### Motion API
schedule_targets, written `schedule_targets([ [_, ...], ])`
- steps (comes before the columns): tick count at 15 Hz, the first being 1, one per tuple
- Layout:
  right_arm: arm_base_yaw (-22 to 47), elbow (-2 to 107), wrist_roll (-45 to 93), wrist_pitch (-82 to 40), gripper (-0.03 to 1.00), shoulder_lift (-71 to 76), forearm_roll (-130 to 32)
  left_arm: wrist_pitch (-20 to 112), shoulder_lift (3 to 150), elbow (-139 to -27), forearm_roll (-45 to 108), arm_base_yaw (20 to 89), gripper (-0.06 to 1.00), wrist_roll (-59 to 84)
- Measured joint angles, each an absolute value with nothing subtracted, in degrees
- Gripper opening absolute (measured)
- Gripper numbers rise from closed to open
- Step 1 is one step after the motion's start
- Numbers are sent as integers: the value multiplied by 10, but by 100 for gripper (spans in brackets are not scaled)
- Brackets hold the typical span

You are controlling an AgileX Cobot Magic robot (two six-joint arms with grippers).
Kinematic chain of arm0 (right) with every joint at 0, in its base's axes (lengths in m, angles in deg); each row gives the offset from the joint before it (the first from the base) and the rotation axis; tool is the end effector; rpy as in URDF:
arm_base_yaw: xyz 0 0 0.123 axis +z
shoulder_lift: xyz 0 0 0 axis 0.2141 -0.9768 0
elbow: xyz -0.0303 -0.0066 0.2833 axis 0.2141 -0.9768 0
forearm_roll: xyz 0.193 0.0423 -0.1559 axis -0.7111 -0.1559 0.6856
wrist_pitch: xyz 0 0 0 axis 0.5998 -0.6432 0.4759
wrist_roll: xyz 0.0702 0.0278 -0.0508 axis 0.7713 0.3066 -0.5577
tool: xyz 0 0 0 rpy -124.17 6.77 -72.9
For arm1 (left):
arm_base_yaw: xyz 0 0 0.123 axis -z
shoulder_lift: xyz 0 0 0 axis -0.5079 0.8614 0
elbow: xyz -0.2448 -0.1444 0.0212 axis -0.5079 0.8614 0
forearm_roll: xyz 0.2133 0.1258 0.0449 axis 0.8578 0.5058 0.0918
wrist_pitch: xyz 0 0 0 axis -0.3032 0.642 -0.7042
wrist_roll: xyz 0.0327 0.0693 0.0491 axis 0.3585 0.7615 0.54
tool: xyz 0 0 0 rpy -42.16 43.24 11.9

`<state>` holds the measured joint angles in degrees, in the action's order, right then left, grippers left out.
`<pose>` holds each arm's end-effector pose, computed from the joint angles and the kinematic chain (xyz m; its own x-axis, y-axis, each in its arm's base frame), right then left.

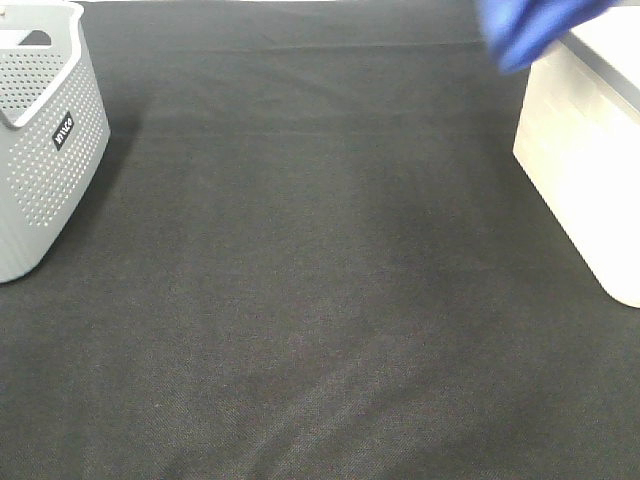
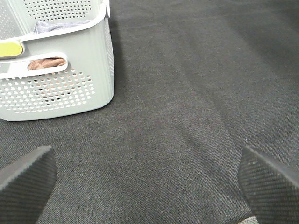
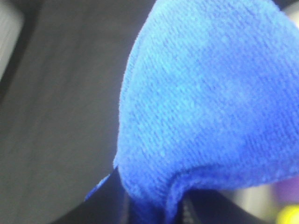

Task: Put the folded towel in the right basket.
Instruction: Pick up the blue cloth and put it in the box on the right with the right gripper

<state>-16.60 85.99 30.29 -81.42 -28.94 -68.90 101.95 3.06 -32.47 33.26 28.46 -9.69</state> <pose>0.3988 0.0107 0.4013 -0.7750 -0.0368 -0.6308 -0.2789 0.9157 0.2893 -0.0070 -0.0163 0.2826 -0.4028 0.0819 -0.9116 0.1647 0.9862 0.0158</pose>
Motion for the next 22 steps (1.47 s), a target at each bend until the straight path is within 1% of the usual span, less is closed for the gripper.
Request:
schedule_targets([
  [2,-234,860,295,-814,19,-268,-689,1020,31,-325,333,285,99,-97],
  [4,-275,860,289,-815,19,-273,-680,1020,31,-325,333,285,99,-97],
  [11,-283,860,294,-806,19,-364,-597,1020,31,-325,333,285,99,-97],
  [16,-283,859,341,-808,19,-390,-572,1020,31,-325,333,285,99,-97],
  [17,-283,859,349,-808,25,-390,-572,1020,31,-325,333,285,99,-97],
  [18,-283,859,361,-808,47,-390,-570,1020,31,-325,333,285,99,-97],
  [19,-283,859,375,-808,73,-390,-567,1020,31,-325,333,285,99,-97],
  [20,-283,859,384,-809,90,-389,-563,1020,31,-325,333,285,99,-97],
  [21,-283,859,393,-811,94,-388,-560,1020,31,-325,333,285,99,-97],
  [22,-283,859,400,-813,96,-387,-559,1020,31,-325,333,285,99,-97],
])
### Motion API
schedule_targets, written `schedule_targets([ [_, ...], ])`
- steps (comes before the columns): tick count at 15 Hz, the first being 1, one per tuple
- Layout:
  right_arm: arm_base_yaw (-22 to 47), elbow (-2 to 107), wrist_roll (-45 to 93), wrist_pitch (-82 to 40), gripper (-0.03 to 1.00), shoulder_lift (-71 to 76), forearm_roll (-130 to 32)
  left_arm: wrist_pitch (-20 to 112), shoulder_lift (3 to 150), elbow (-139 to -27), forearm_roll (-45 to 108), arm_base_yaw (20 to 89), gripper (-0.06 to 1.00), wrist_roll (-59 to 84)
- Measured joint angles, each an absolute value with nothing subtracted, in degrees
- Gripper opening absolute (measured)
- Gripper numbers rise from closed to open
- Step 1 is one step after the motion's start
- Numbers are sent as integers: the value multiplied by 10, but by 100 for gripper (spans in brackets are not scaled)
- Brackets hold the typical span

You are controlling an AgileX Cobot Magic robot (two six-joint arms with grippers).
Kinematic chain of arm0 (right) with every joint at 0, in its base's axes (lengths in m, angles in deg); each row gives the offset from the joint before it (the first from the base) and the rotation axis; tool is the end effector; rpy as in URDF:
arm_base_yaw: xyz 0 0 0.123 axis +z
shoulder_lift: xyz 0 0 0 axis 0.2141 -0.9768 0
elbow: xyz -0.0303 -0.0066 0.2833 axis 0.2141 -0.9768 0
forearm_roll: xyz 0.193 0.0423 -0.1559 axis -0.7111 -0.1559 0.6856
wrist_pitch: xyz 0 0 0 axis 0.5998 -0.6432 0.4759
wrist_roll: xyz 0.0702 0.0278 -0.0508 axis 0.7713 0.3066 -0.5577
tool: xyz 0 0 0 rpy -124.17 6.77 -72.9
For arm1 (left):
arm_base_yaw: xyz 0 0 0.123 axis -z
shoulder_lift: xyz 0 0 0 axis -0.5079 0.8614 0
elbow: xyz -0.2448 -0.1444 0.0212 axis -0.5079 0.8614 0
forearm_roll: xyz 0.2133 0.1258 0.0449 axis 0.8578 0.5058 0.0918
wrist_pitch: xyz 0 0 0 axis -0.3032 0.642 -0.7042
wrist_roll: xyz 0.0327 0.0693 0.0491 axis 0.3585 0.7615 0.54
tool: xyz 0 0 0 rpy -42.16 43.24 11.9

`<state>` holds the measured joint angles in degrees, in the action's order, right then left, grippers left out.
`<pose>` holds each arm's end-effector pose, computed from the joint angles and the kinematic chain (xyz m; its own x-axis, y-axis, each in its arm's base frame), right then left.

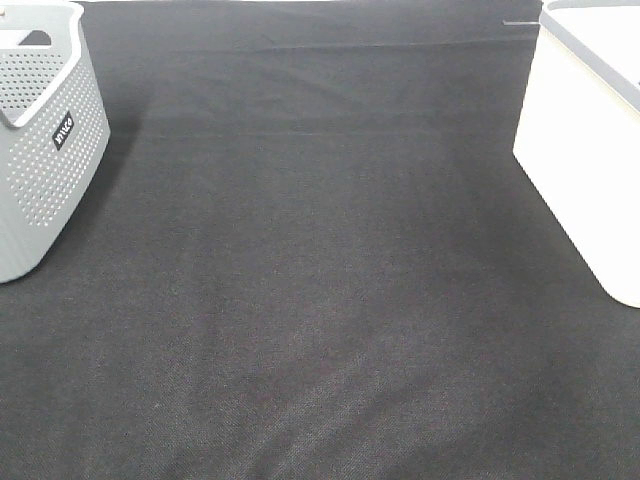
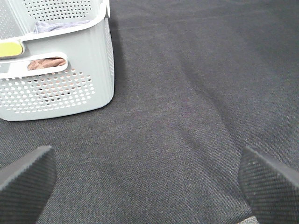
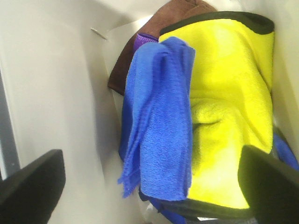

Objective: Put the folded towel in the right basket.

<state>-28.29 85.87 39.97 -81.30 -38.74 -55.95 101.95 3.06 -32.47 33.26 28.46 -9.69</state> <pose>0.4283 -0.0991 0.3221 -0.8749 0.2241 -0.4293 0.1443 0.9669 0.2105 -0.0070 -0.0163 0.2826 -0.4028 0.0819 -0.9116 0.1647 0.9862 0.0158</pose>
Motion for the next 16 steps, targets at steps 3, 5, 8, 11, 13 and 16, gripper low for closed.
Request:
schedule_targets([
  [3,-246,858,429,-814,97,-358,-543,1020,31,-325,333,285,99,-97],
  [5,-188,858,441,-814,97,-341,-522,1020,31,-325,333,285,99,-97],
  [8,-140,858,455,-814,97,-332,-507,1020,31,-325,333,285,99,-97],
  [11,-112,858,468,-814,97,-325,-531,1020,31,-325,333,285,99,-97],
  [13,-86,858,492,-814,98,-325,-540,1020,31,-325,333,285,99,-97],
  [16,-13,858,529,-814,98,-325,-502,1020,31,-325,333,285,99,-97],
])
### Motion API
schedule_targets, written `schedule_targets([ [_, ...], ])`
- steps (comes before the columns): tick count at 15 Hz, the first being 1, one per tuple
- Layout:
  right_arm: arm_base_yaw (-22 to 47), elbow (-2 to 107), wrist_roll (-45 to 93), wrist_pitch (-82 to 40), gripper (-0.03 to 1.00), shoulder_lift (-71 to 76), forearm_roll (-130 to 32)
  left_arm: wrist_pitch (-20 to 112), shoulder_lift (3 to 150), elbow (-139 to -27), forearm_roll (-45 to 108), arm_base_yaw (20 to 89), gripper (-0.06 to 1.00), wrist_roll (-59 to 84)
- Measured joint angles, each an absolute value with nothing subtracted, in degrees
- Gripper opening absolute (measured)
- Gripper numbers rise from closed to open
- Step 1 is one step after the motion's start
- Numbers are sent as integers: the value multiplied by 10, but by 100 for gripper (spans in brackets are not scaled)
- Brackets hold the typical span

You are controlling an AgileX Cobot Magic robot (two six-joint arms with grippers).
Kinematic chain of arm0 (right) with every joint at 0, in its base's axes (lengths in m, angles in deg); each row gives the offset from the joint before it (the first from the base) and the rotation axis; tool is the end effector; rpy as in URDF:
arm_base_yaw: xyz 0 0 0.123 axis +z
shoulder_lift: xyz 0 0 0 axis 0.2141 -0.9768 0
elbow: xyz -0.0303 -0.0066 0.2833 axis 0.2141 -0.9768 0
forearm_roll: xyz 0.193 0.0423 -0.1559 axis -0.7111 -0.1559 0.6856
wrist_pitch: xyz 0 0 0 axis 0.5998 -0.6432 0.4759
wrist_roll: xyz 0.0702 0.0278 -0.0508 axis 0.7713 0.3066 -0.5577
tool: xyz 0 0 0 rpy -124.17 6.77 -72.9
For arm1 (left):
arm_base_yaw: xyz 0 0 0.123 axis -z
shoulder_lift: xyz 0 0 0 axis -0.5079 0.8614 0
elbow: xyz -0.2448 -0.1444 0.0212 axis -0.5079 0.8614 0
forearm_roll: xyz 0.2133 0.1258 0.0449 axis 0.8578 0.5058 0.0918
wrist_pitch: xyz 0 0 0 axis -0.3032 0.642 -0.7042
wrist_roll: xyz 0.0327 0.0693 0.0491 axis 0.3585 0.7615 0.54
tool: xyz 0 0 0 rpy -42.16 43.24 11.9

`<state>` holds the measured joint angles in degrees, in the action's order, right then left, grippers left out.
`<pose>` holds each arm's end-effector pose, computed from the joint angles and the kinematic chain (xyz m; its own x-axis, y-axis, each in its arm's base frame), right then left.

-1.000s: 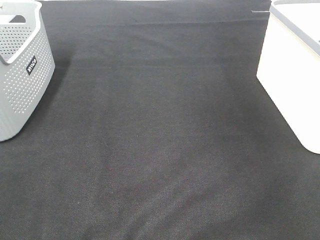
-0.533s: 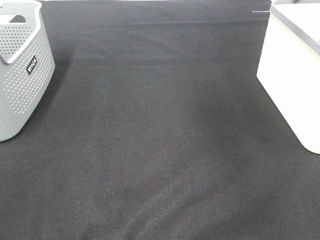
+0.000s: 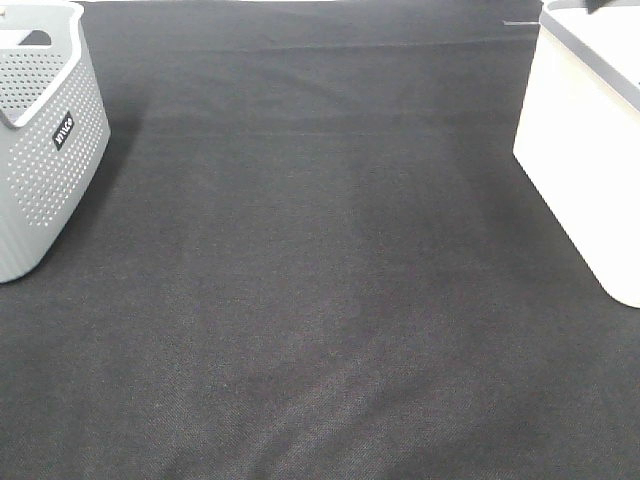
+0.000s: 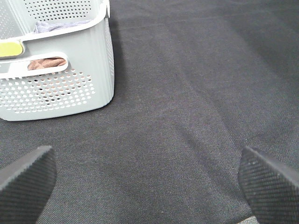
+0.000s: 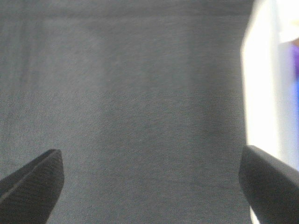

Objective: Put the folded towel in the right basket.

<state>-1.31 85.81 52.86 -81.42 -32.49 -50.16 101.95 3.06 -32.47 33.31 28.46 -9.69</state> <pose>0.4046 0.0931 0.3666 -0.8755 -0.0083 -0.4831 -0.1259 0.9692 0.2115 -0.0070 -0.0163 0.2826 -0.4029 0.0824 -0.9115 0.1643 0.9863 0.0165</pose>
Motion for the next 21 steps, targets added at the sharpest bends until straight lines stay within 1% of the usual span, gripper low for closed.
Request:
schedule_targets([
  [1,2,858,538,-814,98,-325,-488,1020,31,-325,333,285,99,-97],
  [4,4,855,548,-815,98,-318,-461,1020,31,-325,333,285,99,-97],
  [5,4,843,549,-814,98,-305,-452,1020,31,-325,333,285,99,-97],
  [7,4,785,550,-814,98,-260,-431,1020,31,-325,333,285,99,-97],
  [10,4,630,550,-798,98,-151,-416,1020,31,-325,333,285,99,-97],
  [11,4,630,550,-798,98,-151,-416,1020,31,-325,333,285,99,-97],
  [12,4,539,550,-764,98,-87,-408,1020,31,-325,333,285,99,-97],
  [14,4,418,550,-722,98,11,-408,1020,31,-325,333,285,99,-97],
  [18,4,192,544,-706,98,225,-408,1020,31,-325,333,285,99,-97],
  [21,4,109,533,-735,98,371,-408,1020,31,-325,333,285,99,-97],
])
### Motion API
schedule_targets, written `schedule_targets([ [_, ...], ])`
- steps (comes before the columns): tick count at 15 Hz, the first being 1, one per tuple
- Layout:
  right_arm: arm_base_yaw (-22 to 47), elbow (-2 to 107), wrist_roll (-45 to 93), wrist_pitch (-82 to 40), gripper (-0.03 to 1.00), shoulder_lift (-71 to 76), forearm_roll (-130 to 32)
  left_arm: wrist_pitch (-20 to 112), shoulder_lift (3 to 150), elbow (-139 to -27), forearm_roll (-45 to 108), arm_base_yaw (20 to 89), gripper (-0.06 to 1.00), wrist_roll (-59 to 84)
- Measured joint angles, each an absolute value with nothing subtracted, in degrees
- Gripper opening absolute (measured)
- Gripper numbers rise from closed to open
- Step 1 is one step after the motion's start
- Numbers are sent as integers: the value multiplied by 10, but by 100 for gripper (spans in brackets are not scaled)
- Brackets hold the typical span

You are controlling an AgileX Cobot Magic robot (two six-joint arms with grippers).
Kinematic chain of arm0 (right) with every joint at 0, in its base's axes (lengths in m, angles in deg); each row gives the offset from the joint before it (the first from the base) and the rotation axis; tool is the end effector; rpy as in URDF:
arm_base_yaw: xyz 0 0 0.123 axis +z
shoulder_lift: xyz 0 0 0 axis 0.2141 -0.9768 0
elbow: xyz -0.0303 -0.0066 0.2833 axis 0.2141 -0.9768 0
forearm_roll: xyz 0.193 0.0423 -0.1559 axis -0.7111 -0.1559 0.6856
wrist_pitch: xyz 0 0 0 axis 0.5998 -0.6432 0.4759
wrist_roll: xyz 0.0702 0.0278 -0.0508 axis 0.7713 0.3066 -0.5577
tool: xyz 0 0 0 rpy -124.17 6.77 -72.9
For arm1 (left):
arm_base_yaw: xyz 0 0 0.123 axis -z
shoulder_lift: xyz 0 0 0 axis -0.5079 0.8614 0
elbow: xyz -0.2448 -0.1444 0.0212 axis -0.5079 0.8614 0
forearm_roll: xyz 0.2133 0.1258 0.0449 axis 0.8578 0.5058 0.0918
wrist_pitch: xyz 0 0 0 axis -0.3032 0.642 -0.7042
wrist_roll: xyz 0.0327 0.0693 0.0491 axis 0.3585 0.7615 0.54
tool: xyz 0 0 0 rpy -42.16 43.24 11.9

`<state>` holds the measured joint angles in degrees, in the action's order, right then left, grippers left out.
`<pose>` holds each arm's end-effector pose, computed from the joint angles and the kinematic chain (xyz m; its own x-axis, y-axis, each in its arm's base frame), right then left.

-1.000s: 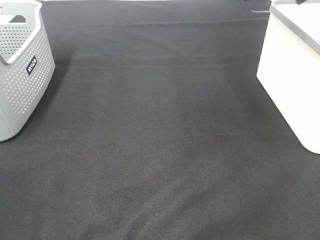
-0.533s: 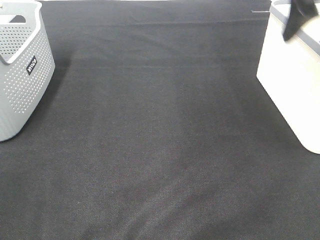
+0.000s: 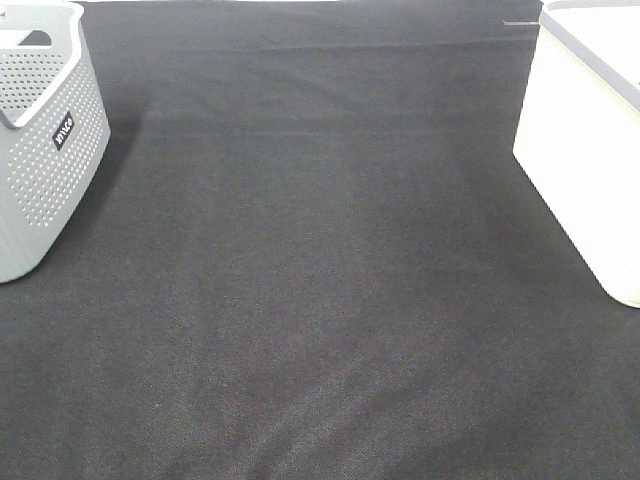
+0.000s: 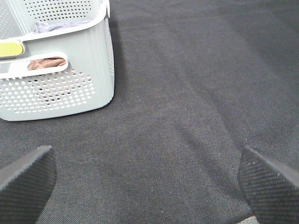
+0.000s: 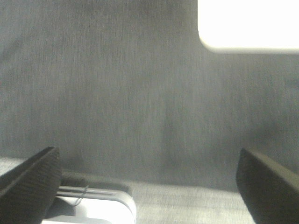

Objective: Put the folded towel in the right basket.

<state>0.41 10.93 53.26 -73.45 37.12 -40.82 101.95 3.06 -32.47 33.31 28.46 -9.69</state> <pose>0.0995 0.0225 0.2967 -0.8359 -0.0750 -0.5438 -0.1285 0.9898 0.0611 -0.0070 -0.0163 0.2826 -0.4029 0.0824 -0.9115 0.1643 0.9863 0.0165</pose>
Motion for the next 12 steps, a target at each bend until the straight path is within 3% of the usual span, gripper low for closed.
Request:
schedule_targets([
  [5,4,17,507,-749,98,628,-408,1020,31,-325,333,285,99,-97],
  [9,4,-13,498,-751,98,750,-408,1020,31,-325,333,285,99,-97],
  [12,4,-13,451,-756,98,761,-425,1020,31,-325,335,285,99,-97],
])
